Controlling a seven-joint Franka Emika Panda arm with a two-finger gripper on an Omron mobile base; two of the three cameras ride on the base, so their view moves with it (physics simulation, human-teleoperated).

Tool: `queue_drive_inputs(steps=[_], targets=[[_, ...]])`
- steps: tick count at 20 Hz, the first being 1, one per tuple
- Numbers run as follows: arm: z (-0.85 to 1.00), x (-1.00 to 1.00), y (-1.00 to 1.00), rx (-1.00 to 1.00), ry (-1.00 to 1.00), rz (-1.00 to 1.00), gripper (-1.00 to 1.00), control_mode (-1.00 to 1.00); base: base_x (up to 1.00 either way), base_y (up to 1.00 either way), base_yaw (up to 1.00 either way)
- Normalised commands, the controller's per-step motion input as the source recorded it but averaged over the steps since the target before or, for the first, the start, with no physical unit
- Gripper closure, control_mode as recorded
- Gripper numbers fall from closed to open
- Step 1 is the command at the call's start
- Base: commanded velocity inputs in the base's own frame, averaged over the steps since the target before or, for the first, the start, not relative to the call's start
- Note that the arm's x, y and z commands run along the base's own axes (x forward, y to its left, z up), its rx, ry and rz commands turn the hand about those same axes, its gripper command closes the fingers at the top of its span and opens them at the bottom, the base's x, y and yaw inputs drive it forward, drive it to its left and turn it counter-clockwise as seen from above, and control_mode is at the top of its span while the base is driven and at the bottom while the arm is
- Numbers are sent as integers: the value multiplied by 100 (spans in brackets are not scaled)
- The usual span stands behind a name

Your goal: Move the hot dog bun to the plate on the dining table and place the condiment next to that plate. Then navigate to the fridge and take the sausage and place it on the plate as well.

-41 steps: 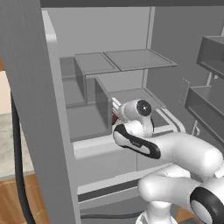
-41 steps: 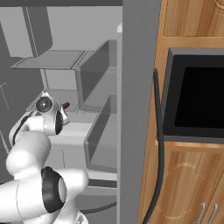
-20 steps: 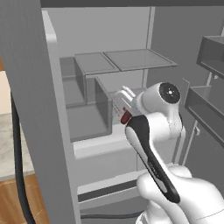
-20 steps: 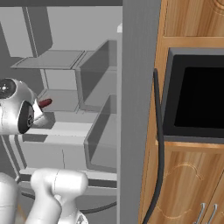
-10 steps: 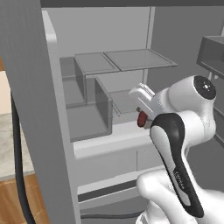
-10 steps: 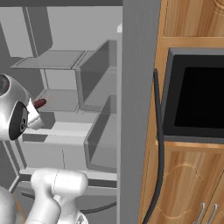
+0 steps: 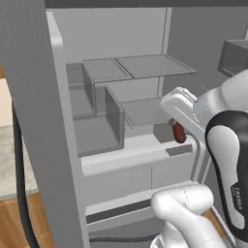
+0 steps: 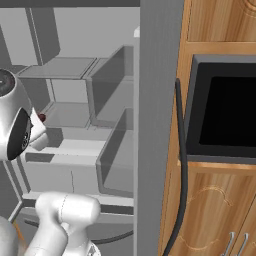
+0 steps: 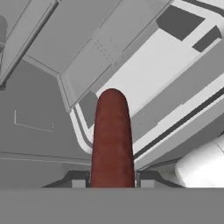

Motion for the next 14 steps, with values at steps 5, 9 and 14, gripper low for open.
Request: queue_drive_inputs(steps=[5, 9, 14], targets=[[1, -18, 7, -1, 2, 1, 100, -100, 0, 0, 0], [0, -8, 0, -1, -4, -2, 100, -100, 0, 0, 0], [0, 0, 0, 0, 0, 0, 100, 100, -44, 23, -47]])
